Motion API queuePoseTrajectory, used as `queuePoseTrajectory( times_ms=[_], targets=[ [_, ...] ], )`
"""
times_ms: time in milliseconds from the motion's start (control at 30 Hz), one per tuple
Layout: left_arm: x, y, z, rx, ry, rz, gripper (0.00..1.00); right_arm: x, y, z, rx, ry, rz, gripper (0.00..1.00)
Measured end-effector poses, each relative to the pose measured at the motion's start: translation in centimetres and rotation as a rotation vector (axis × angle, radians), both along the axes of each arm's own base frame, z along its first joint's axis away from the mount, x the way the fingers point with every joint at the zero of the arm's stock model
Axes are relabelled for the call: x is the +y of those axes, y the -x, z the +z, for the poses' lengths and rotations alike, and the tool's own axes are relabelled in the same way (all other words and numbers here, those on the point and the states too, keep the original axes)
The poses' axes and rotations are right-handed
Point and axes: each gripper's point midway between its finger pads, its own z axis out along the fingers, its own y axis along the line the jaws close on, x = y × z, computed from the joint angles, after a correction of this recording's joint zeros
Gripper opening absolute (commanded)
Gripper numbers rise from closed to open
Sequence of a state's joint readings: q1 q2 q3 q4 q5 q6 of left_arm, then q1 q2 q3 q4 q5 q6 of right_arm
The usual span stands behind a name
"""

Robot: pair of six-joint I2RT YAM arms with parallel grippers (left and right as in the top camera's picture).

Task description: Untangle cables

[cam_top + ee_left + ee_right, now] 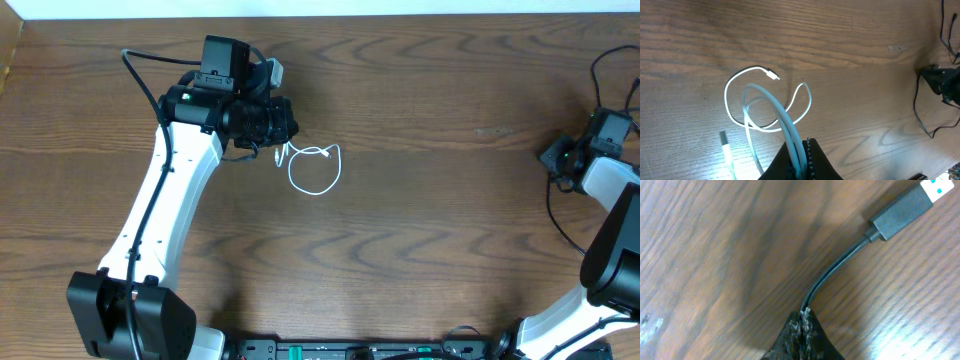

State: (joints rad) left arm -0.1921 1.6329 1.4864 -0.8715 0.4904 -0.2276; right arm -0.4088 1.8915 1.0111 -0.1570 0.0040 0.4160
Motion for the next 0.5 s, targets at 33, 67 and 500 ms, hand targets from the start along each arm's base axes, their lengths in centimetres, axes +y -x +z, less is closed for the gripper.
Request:
queuePoseTrajectory(
  times_ms=[33, 67, 500],
  targets=[
    [0.0, 0.0, 0.0, 0.0, 0.0, 0.0, 0.08, -0.4, 0.0, 0.0, 0.001, -0.003, -0.014, 0.01],
    [0.0, 0.0, 0.0, 0.0, 0.0, 0.0, 0.08, -0.8, 0.1, 0.1, 0.006, -0.013, -0.029, 0.01],
    [0.1, -0.3, 0.1, -0.014, -0.008, 0.005, 0.08, -9.9, -5.4, 14.3, -0.224, -0.004, -0.104, 0.01]
  ],
)
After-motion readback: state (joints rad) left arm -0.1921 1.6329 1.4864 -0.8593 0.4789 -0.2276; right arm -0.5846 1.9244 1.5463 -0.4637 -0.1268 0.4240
